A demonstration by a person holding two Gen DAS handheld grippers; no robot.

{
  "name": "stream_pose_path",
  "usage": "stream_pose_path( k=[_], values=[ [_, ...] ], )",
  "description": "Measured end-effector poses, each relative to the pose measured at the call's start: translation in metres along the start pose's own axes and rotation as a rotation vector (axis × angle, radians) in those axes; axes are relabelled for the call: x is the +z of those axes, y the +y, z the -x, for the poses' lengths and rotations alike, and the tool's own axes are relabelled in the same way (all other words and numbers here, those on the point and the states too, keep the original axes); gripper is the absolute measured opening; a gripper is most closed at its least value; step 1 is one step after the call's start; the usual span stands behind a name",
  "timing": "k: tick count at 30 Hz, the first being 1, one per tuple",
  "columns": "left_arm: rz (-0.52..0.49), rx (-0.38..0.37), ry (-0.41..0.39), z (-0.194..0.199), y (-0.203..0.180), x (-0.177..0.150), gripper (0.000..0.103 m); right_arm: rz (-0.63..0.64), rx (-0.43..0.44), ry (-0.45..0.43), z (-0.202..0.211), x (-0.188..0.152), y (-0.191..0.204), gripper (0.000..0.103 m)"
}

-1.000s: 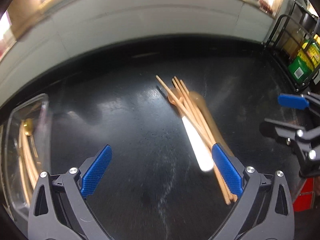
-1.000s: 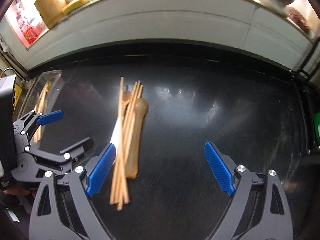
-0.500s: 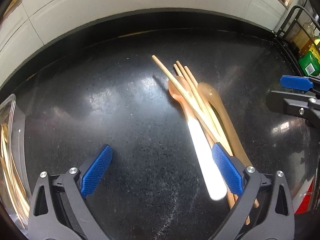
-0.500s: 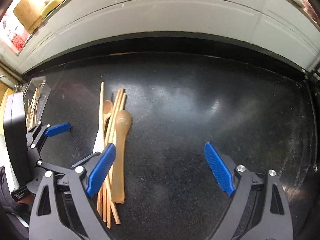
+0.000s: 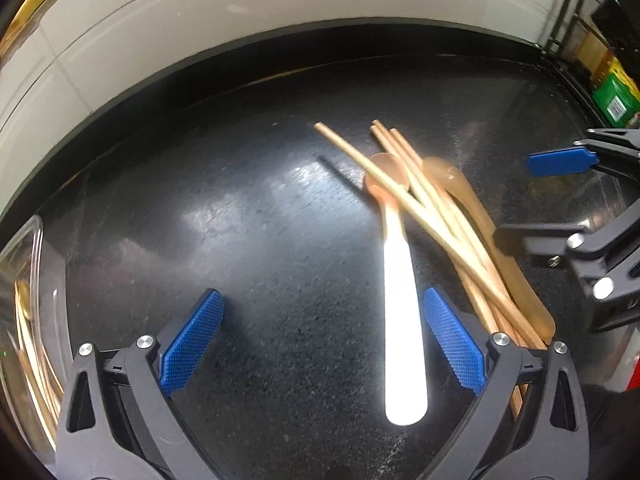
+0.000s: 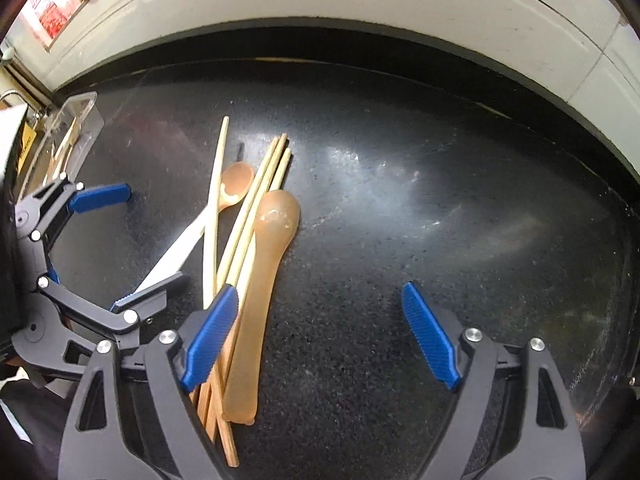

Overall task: Organize utensils
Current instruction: 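Lower both open tools toward the remaining wooden spoons and chopsticks, then grasp the white-handled spoon with the left tool while the right tool grasps the wooden spoon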

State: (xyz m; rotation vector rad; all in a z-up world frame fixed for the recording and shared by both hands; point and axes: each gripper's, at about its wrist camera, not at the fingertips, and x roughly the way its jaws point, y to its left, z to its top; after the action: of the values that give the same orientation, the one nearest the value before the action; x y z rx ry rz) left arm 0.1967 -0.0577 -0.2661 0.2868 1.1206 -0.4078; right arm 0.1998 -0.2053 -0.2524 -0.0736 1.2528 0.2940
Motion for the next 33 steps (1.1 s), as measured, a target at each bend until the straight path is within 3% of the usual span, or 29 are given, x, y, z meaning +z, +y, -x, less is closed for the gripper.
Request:
stream_pose_path(
  k=[9, 14, 20, 24, 28, 31, 33],
  values=[
    [-0.080, -0.032, -0.049, -0.013, -0.021, 0.017, 0.097, 0.032, 0.018, -0.022, -0.003, -0.004, -0.003, 0.078],
    [-0.140, -0.061, -0.087, -0.010, -0.036, 0.020, 0.088, 0.035, 0.029, -0.014, -0.002, -0.005, -0.006, 0.078],
    [-0.164, -0.075, -0.090, -0.004, -0.036, 0.015, 0.086, -0.003, 0.056, 0.010, 0.000, -0.003, -0.019, 0.078],
    [-0.176, -0.079, -0.085, -0.004, -0.036, 0.015, 0.086, 0.032, 0.014, 0.016, 0.002, -0.001, -0.012, 0.078],
    [-0.167, -0.074, -0.069, -0.003, -0.028, 0.015, 0.086, -0.080, -0.040, 0.016, 0.023, -0.013, -0.050, 0.078],
    [-0.163, -0.075, -0.076, -0.003, -0.027, 0.012, 0.086, -0.188, 0.026, 0.008, 0.031, -0.020, -0.071, 0.078],
    [-0.174, -0.080, -0.083, -0.003, -0.030, 0.011, 0.086, -0.183, 0.034, 0.015, 0.028, -0.019, -0.066, 0.078]
  ],
)
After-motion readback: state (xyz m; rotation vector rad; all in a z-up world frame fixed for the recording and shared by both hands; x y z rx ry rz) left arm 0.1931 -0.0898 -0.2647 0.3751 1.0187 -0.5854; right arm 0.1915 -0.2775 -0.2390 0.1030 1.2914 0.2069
